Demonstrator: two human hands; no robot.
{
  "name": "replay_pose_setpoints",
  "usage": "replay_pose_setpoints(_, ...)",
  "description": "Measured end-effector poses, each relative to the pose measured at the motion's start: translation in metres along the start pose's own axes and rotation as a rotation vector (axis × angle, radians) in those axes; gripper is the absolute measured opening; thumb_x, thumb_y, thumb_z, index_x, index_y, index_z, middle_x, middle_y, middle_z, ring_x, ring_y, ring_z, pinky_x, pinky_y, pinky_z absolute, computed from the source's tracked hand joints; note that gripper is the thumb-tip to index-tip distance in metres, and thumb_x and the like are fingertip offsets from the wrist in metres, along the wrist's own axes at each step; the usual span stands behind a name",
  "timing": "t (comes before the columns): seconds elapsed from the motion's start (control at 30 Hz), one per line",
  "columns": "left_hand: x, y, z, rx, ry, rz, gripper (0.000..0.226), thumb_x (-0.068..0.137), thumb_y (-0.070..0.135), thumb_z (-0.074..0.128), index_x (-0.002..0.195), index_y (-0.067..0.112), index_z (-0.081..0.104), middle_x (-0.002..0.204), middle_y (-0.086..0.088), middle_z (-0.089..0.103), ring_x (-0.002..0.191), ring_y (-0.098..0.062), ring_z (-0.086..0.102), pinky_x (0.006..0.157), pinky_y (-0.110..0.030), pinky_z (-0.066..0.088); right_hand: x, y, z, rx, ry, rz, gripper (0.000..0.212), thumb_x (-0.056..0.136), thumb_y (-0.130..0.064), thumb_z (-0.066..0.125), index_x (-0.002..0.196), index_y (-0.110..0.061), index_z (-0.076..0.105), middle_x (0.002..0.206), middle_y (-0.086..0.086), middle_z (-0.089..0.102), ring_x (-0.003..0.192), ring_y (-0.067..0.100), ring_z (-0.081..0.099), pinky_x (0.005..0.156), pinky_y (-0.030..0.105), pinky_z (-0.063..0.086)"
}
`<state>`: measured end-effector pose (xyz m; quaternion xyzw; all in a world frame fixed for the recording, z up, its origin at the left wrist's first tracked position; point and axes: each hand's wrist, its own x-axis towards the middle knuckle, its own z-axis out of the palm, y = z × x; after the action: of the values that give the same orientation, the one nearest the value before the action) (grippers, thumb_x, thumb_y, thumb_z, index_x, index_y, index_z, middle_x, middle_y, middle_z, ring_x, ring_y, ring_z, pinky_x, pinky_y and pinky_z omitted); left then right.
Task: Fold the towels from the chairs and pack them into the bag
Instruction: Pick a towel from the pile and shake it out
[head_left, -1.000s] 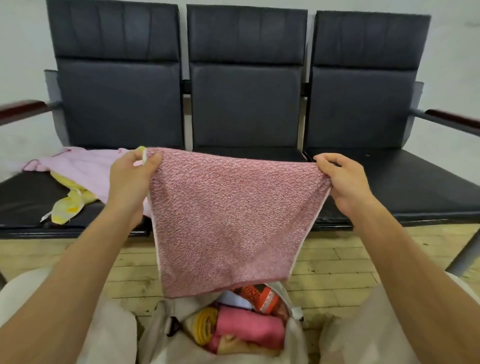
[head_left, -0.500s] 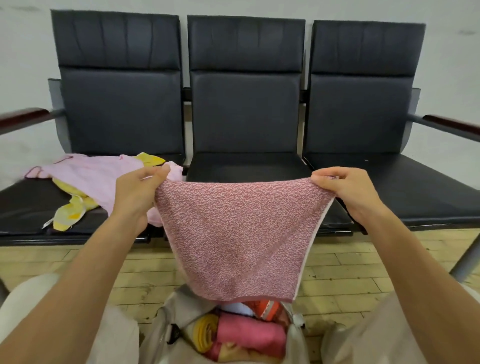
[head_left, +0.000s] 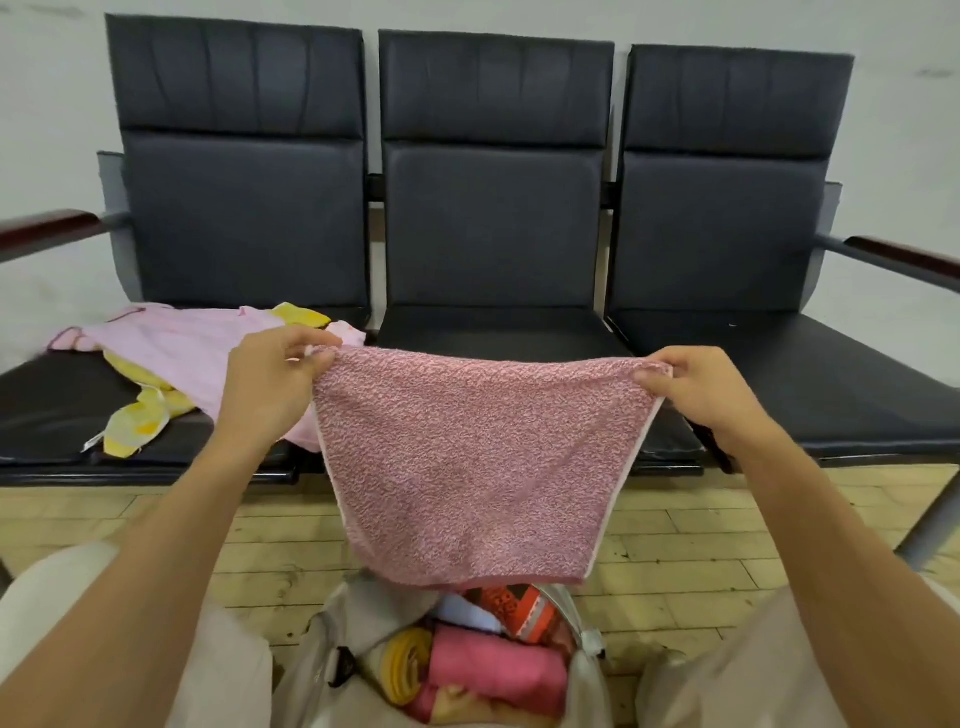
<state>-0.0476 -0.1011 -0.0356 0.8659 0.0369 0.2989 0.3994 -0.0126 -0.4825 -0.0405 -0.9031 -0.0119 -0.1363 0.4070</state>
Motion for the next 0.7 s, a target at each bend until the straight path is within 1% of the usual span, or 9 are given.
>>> replay_pose_setpoints(0.07,0.003,-0.005,0.002,-0.022,-0.004,-0.015,0.016,0.091,0.012,0.063,0.104,0.014,0.071,0.113,-0.009,0.067,0.110,-0.027,0.059,0.093,-0.038,0.047,-0.001,-0.003,0.000,0.238,0.038,0.061,0.011,0.091,-0.014,0.066,0.100,-0.016,0.072,0.101,0.007,0.070,0.099,0.025,0.066,0.088,0.044,0.055)
replay_pose_setpoints(0.17,0.005,-0.008,0.005,-0.298,-0.047,-0.202,0.014,0.092,0.012,0.062,0.095,0.022,0.070,0.114,-0.011,0.066,0.111,-0.029,0.058,0.093,-0.052,0.051,-0.002,-0.008,0.000,0.477,0.077,0.130,0.017,0.095,-0.011,0.061,0.105,-0.019,0.071,0.109,0.011,0.068,0.104,0.026,0.064,0.089,0.040,0.054)
replay_pose_setpoints(0.23,0.006,-0.007,0.005,-0.488,-0.112,-0.353,0.015,0.093,0.010,0.059,0.095,0.020,0.070,0.115,-0.010,0.065,0.111,-0.026,0.057,0.092,-0.045,0.052,-0.003,-0.010,-0.001,0.528,0.077,0.122,0.015,0.094,-0.013,0.062,0.102,-0.019,0.073,0.108,0.008,0.070,0.106,0.025,0.064,0.092,0.038,0.053)
replay_pose_setpoints(0.3,0.007,-0.008,0.003,-0.563,-0.208,-0.391,0.015,0.091,0.010,0.062,0.099,0.017,0.071,0.118,-0.009,0.064,0.113,-0.024,0.057,0.091,-0.037,0.050,-0.004,-0.012,-0.002,0.473,0.045,0.089,0.017,0.087,-0.014,0.070,0.104,-0.017,0.073,0.107,0.005,0.070,0.106,0.021,0.064,0.091,0.034,0.052)
replay_pose_setpoints(0.37,0.006,-0.010,-0.001,-0.452,-0.289,-0.304,0.024,0.083,0.009,0.071,0.104,0.020,0.072,0.118,-0.007,0.065,0.113,-0.023,0.056,0.097,-0.036,0.047,-0.005,-0.012,-0.001,0.281,0.001,0.038,0.038,0.076,-0.012,0.080,0.113,-0.014,0.070,0.111,0.002,0.067,0.101,0.015,0.063,0.081,0.022,0.049)
replay_pose_setpoints(0.43,0.004,-0.007,0.000,-0.181,-0.271,-0.168,0.033,0.079,0.006,0.074,0.111,0.018,0.071,0.115,-0.007,0.066,0.109,-0.023,0.057,0.096,-0.034,0.044,-0.005,-0.013,0.003,-0.004,0.038,-0.025,0.045,0.074,-0.010,0.082,0.117,-0.012,0.069,0.113,0.001,0.066,0.098,0.010,0.059,0.078,0.017,0.043)
replay_pose_setpoints(0.5,0.000,-0.004,0.007,0.088,-0.200,-0.036,0.029,0.086,0.006,0.068,0.114,0.012,0.070,0.115,-0.009,0.067,0.106,-0.024,0.057,0.092,-0.034,0.041,-0.006,-0.013,0.007,-0.152,0.125,-0.091,0.033,0.080,-0.013,0.078,0.112,-0.011,0.072,0.106,0.002,0.069,0.093,0.008,0.056,0.076,0.016,0.040)
replay_pose_setpoints(0.6,-0.002,-0.002,0.015,0.229,-0.138,0.050,0.024,0.095,0.009,0.057,0.114,0.004,0.069,0.113,-0.016,0.068,0.104,-0.031,0.059,0.088,-0.033,0.040,-0.007,-0.013,0.008,-0.251,0.189,-0.158,0.019,0.084,-0.019,0.074,0.100,-0.010,0.076,0.092,0.001,0.068,0.087,0.007,0.056,0.073,0.014,0.035)
replay_pose_setpoints(0.7,0.001,-0.004,0.015,0.233,-0.054,0.046,0.026,0.097,0.012,0.054,0.113,-0.002,0.067,0.115,-0.018,0.056,0.098,-0.029,0.054,0.087,-0.030,0.038,-0.005,-0.012,0.009,-0.295,0.210,-0.203,0.017,0.089,-0.016,0.069,0.100,-0.005,0.074,0.107,0.009,0.063,0.098,0.013,0.052,0.081,0.015,0.035)
